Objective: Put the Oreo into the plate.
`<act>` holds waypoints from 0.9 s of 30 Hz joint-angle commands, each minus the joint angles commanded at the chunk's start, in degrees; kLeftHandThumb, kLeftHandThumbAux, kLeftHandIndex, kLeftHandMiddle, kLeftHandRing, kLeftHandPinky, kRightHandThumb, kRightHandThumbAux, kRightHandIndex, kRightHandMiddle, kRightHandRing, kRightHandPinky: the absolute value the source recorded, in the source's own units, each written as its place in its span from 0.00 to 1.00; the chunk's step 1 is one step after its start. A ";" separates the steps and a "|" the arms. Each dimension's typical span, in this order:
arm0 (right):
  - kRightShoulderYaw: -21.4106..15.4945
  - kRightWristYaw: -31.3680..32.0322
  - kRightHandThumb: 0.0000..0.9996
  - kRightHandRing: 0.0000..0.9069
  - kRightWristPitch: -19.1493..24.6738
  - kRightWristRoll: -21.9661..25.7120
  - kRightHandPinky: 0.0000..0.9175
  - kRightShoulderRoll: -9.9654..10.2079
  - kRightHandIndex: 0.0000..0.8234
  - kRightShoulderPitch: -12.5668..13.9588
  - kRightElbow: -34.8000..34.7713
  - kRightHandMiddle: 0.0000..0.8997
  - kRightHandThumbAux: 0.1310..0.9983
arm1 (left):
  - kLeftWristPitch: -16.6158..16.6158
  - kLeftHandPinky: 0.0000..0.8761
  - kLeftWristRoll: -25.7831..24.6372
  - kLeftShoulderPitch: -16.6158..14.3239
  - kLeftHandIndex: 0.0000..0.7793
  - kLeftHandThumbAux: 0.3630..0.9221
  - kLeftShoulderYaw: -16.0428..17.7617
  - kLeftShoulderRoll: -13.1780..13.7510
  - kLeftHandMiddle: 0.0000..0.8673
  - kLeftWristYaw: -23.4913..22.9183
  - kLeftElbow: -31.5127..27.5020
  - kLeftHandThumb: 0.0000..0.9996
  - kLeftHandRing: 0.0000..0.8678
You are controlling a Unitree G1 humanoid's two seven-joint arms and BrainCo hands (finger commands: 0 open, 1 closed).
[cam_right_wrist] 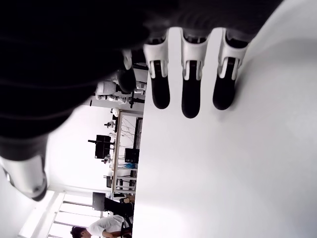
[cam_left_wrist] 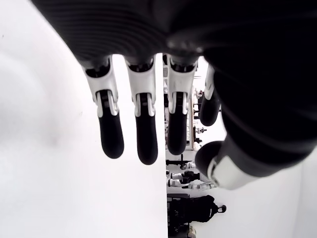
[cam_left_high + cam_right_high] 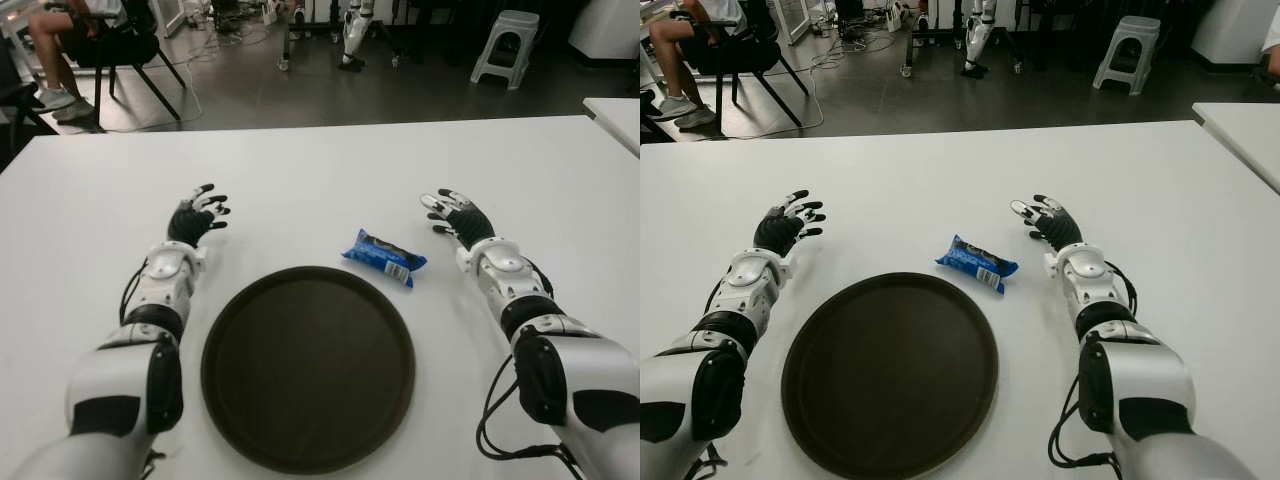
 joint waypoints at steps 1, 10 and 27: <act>-0.01 -0.02 0.08 0.23 -0.01 0.01 0.25 0.00 0.14 0.02 0.00 0.22 0.47 | 0.01 0.39 0.04 0.00 0.22 0.63 -0.03 0.01 0.32 0.02 0.00 0.22 0.34; 0.12 -0.15 0.08 0.22 0.03 -0.12 0.25 0.02 0.13 0.02 -0.01 0.21 0.47 | -0.20 0.39 0.33 0.02 0.21 0.62 -0.25 0.07 0.32 0.04 -0.04 0.22 0.34; 0.24 0.06 0.07 0.20 0.37 -0.14 0.22 0.00 0.10 0.01 0.03 0.20 0.45 | -0.12 0.41 0.19 0.00 0.22 0.62 -0.27 0.10 0.32 -0.24 0.02 0.22 0.35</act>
